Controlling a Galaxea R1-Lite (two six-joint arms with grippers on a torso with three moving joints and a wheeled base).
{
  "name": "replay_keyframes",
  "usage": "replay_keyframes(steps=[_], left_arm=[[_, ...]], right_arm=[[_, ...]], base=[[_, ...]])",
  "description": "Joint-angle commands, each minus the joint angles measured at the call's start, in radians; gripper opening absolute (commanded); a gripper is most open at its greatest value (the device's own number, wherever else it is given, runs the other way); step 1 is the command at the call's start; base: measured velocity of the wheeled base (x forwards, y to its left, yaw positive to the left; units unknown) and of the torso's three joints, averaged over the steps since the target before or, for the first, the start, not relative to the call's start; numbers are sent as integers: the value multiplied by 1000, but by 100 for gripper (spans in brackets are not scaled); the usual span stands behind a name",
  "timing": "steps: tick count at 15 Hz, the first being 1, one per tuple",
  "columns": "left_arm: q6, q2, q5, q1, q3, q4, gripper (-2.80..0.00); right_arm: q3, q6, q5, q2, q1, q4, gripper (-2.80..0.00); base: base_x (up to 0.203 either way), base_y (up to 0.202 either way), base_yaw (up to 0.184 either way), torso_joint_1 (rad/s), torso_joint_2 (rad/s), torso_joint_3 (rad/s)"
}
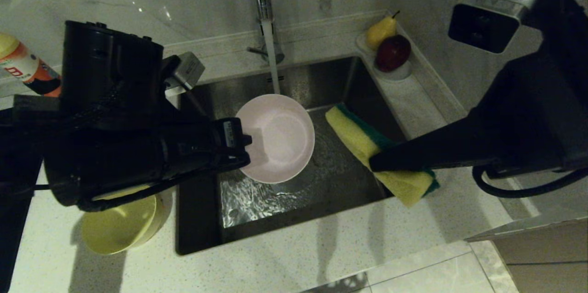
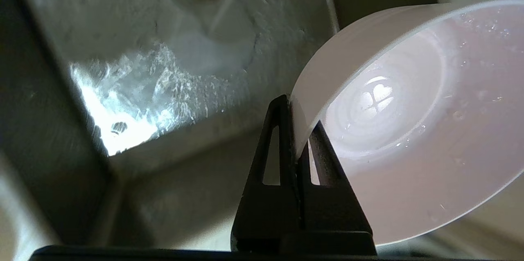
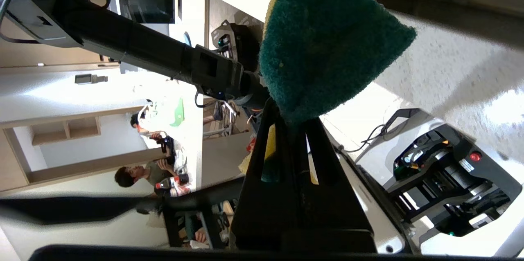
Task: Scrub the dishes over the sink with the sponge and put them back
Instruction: Wipe the bowl
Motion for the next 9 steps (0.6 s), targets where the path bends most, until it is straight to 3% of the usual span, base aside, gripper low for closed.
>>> replay_keyframes(steps=[1,4,9], left_arm=[[-2,79,47,-14,-3,-83,-280],[8,111,155,-35,-22,-138,-280],[68,95,244,-89,-14,-146,-280]], right_arm=[[-30,0,7,85,4,-2,-280],[-72,0,8,160,16,-6,-280],[-141,7,7,258,16,-14,-280]], base=[[0,0,0,0,0,0],[0,0,0,0,0,0],[0,0,0,0,0,0]])
